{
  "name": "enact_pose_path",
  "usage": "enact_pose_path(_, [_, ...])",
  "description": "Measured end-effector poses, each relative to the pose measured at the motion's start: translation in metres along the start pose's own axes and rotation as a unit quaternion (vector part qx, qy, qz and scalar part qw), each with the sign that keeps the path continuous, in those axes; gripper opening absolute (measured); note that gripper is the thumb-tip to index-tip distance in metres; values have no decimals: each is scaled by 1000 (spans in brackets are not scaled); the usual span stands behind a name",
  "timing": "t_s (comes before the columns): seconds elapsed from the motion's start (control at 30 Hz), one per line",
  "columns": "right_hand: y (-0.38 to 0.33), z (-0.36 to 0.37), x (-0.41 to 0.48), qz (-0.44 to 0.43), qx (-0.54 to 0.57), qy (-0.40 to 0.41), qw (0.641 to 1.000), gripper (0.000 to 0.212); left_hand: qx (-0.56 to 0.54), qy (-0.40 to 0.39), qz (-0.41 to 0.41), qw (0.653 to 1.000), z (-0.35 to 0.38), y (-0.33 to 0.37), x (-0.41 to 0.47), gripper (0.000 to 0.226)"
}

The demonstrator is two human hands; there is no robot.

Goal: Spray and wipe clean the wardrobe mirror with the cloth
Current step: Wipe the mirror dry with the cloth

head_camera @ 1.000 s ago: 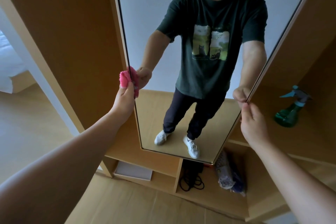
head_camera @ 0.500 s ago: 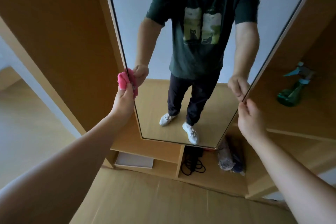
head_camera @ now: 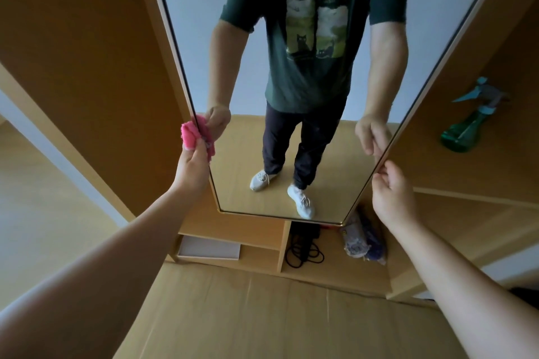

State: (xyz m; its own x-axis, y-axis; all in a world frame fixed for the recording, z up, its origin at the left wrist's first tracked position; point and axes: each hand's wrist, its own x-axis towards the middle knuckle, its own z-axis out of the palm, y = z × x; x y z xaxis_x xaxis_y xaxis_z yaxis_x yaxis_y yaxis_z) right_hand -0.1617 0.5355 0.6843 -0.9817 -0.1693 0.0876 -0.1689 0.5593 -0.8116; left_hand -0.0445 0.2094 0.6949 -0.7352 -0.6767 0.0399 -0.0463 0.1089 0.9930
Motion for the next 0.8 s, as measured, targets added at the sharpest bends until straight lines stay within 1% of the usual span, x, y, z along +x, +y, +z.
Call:
enact_pose_path(0.1, [7,4,-1,12,-11,2,1000,40,-4,-12,-1,1000,0,-11,0,21])
enact_pose_path(0.43, [46,35,-15,25,-17,19,999,50,-9,-9,-25,1000,4,-63,1,26])
enact_pose_path(0.57, [60,46,-17,36,-20,23,999,51,-24,-19,-21,999,7,-76,-1,39])
enact_pose_path(0.67, [70,55,-18,45,-23,19,999,50,-27,-18,-25,999,7,-89,-1,24])
enact_pose_path(0.8, [85,66,-18,56,-8,13,998,52,-23,-20,-42,999,10,-109,-1,22])
